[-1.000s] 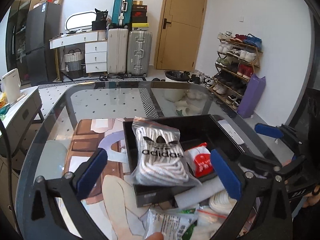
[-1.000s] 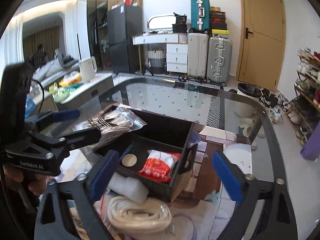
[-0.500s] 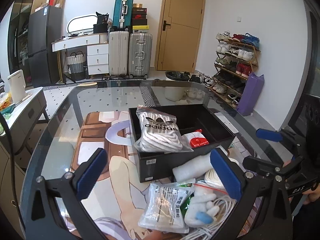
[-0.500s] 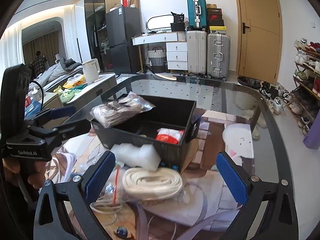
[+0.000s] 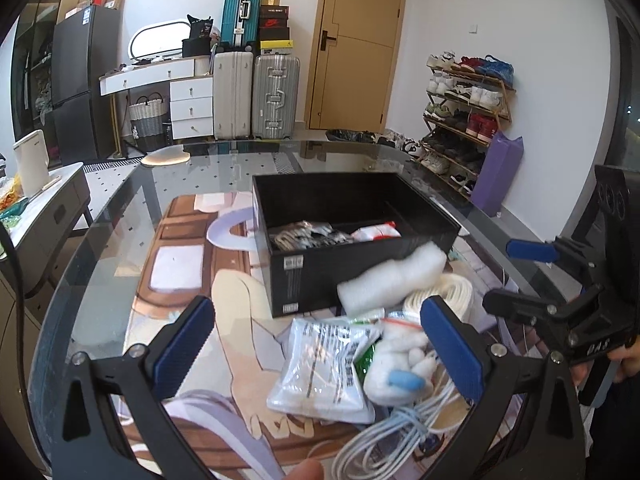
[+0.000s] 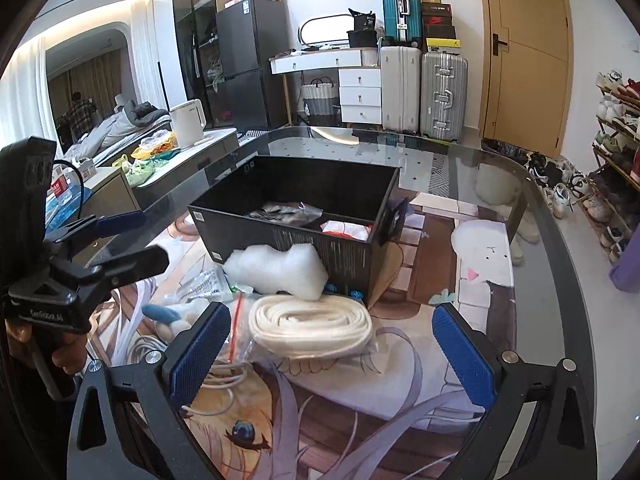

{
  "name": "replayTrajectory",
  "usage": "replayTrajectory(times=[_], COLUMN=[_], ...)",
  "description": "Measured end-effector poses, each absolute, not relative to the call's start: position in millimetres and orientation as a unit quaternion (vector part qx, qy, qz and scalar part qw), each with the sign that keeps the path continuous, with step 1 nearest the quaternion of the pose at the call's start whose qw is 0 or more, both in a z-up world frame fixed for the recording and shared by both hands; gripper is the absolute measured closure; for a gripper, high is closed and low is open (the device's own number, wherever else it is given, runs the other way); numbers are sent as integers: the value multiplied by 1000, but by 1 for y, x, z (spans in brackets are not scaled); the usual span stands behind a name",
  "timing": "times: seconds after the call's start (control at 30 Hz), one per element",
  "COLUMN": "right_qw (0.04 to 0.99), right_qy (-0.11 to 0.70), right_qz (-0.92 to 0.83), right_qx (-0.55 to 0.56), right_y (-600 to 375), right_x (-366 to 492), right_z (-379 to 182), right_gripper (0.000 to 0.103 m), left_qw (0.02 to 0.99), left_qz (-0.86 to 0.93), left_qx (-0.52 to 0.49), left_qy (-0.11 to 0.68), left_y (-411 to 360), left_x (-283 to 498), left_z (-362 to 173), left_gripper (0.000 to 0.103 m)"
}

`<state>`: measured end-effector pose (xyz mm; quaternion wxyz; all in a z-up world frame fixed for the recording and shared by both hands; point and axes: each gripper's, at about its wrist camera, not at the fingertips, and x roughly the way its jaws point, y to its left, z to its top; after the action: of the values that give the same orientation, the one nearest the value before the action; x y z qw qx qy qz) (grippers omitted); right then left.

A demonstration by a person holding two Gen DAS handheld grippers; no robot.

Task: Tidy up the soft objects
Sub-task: 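Grasp the white rope bag with the right tool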

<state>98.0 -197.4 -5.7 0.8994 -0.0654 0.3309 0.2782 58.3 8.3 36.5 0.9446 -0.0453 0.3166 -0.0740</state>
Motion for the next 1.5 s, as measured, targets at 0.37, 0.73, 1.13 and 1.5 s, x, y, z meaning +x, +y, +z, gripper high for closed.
replayTrajectory(times=[0.37, 0.73, 1.13, 1.5], right_qw=[887, 869, 849, 848], right_qy=[351, 381, 409, 398], right_qz=[298, 312, 331, 345], right_qx=[-47, -57, -42, -68], right_y=[-197, -181, -171, -154], right_x=[103, 114, 134, 127], right_z=[-16, -39, -57, -61], right_gripper=[1, 1, 1, 1], left_qw=[937, 933, 931, 930], left_qz=[-89, -93, -95, -96], left_qx=[-36, -28, -25, -25], left_qy=[336, 346, 352, 355], left_y=[-2, -7, -9, -10], left_x=[50, 50, 51, 51], left_z=[25, 17, 13, 11], left_gripper=[0, 0, 0, 0])
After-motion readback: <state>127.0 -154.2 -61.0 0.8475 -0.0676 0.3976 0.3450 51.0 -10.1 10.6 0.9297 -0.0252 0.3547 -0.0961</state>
